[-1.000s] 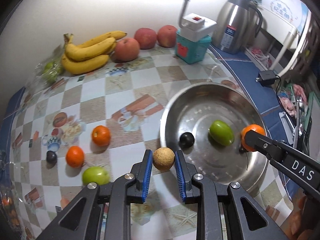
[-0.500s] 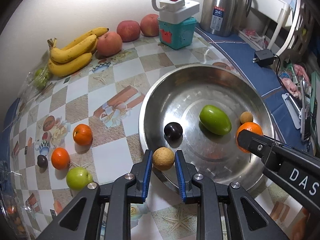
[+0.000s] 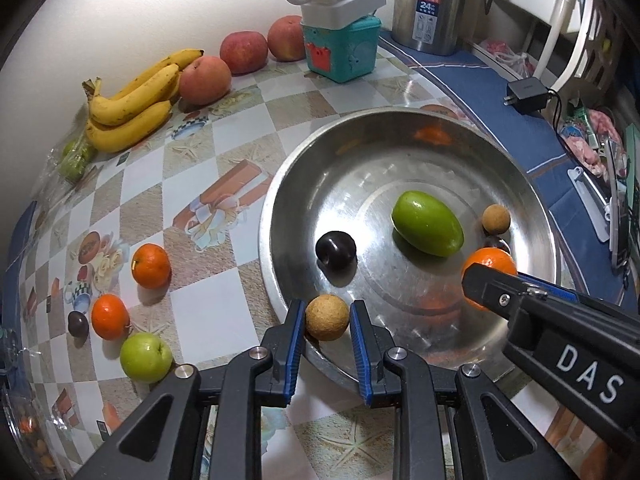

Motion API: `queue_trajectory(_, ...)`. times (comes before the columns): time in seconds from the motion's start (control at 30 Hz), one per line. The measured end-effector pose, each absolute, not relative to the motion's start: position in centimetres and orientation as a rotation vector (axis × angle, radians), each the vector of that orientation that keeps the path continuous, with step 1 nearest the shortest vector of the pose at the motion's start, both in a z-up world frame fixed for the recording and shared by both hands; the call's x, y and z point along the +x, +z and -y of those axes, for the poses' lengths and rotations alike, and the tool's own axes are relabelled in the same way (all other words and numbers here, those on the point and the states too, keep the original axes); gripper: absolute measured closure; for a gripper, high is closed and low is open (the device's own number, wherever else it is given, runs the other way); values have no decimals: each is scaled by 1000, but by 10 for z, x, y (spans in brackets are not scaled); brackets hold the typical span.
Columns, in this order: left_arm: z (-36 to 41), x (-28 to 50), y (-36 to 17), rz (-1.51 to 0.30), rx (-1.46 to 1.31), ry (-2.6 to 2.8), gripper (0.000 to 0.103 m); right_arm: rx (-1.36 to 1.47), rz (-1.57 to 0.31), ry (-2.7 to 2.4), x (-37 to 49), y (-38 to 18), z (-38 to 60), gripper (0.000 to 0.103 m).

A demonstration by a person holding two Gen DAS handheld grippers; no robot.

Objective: Organize fruits
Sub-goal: 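Carry the held kiwi and tangerine over the steel tray and lower them, then open both grippers to release the kiwi and tangerine into the tray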

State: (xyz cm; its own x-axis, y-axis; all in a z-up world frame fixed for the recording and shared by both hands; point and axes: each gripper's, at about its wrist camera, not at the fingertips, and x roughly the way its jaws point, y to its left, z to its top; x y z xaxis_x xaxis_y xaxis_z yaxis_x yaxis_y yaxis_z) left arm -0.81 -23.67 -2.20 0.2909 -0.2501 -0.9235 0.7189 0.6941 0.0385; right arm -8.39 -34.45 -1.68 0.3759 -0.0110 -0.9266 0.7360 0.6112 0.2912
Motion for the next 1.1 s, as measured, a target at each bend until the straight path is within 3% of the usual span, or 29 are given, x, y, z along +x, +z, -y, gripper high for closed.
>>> queue_trajectory(1.1,246,-14,-32,-1112,559,-704,77,833,-1158,-547,-75,-41,342,65)
